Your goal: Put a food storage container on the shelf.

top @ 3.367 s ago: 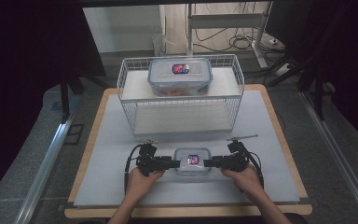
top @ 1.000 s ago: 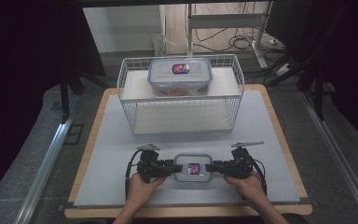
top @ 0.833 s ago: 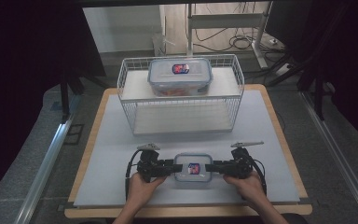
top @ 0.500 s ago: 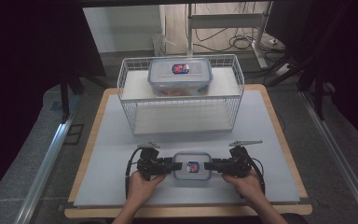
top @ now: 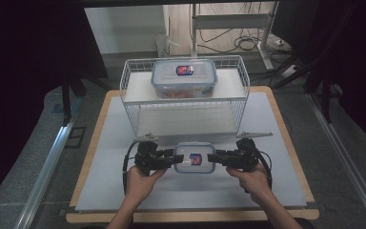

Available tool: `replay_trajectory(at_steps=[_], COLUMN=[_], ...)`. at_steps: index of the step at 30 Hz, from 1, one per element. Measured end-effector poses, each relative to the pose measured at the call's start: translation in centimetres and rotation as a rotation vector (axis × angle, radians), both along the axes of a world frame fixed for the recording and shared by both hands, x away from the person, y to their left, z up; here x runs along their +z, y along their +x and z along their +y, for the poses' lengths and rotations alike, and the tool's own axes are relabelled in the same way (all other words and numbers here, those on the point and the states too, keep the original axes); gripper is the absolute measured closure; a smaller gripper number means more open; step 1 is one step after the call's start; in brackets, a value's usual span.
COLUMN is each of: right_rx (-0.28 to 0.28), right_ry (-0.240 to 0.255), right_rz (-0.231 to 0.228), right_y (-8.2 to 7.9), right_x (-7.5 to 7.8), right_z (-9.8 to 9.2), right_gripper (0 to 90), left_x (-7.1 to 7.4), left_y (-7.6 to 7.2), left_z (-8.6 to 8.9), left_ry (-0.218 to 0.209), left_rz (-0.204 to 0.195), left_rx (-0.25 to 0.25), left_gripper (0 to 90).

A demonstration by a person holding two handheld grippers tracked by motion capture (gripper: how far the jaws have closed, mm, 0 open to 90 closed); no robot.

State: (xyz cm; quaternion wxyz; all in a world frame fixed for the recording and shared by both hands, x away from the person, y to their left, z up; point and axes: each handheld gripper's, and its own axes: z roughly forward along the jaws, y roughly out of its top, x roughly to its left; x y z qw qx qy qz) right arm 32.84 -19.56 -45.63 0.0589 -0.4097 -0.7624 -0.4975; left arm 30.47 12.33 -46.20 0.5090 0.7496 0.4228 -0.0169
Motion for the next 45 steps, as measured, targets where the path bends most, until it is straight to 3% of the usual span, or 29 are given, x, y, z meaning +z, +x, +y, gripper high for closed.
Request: replay_trajectory(at_steps=[13,23,28,34,40,43,45], right_rx=[0.009,0.015,0.017,0.013,-0.002,-0.017,-0.028], right_ry=[0.035,0.042,0.068,0.078,0.076,0.067,0.058], right_rz=[-0.086,-0.126,-0.135,-0.156,-0.158,-0.146,-0.143], right_y=[1.7,3.0,4.0,5.8,8.7,10.4,11.5], right_x=[6.3,10.5,12.6,16.3,20.2,21.5,22.0], right_z=[1.0,1.9,2.2,2.8,3.6,4.0,4.2], right_gripper=[54.1,54.2,54.2,54.1,53.6,52.8,52.5], left_x=[7.0,11.3,14.2,18.0,21.7,22.5,22.6], left_y=[1.2,2.5,3.3,5.4,8.6,10.3,11.5], left_z=[1.1,2.0,2.3,3.0,3.5,3.7,3.7], left_ry=[0.002,-0.007,0.001,-0.016,-0.034,-0.046,-0.076], left_rz=[-0.103,-0.126,-0.15,-0.16,-0.154,-0.142,-0.123], left_rx=[0.036,0.053,0.068,0.083,0.107,0.122,0.137], left_gripper=[50.2,50.0,50.0,50.0,49.8,49.9,49.8])
